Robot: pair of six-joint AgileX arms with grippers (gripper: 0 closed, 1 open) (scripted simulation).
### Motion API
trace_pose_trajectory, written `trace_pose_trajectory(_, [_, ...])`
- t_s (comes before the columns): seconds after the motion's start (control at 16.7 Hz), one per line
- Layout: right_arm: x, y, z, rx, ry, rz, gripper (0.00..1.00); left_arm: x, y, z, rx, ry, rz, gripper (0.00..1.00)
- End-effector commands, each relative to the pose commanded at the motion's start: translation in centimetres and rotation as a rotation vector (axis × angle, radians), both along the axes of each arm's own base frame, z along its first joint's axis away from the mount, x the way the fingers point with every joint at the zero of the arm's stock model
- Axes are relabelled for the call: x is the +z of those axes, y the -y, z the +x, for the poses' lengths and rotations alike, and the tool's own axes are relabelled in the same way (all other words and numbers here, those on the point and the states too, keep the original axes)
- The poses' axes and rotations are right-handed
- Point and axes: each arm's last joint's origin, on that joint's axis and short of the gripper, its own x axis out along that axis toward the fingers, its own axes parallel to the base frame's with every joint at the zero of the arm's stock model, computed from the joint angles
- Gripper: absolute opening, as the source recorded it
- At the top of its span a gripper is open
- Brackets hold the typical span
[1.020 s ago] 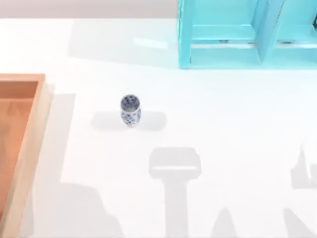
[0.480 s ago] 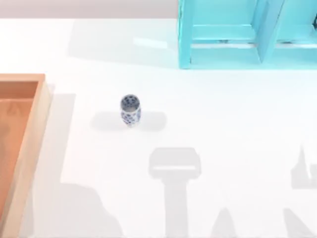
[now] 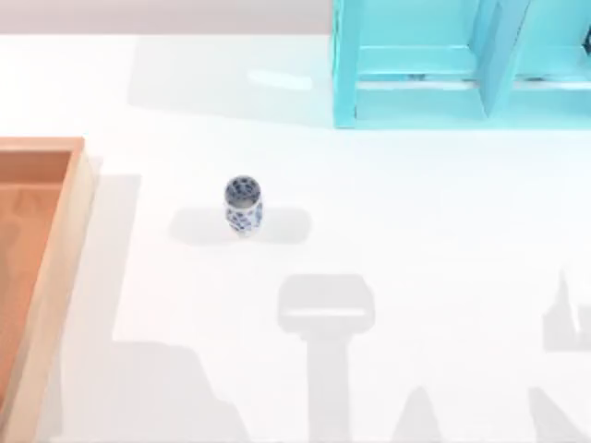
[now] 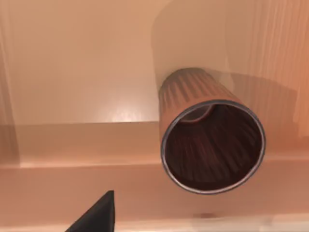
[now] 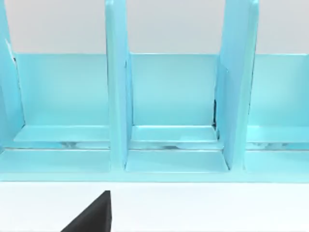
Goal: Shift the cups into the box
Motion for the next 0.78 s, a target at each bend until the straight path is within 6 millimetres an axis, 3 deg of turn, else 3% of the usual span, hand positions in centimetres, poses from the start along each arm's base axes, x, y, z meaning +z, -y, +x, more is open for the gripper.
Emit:
trace_pose_trajectory(0.3, [0.0,0.0,0.0,0.000,0.000,0.000,1.00,6.2,0.0,0.1,-0.003,0.005,0.003,1.00])
trace_pose_trajectory(0.42, [0.0,0.0,0.0,0.000,0.000,0.000,1.00,7.8,0.2,-0.2,-0.006,0.007,0.004,1.00])
trace_pose_trajectory(0.78, [0.0,0.0,0.0,0.000,0.000,0.000,1.00,8.3,0.2,-0.3,-0.004,0.009,0.005,1.00])
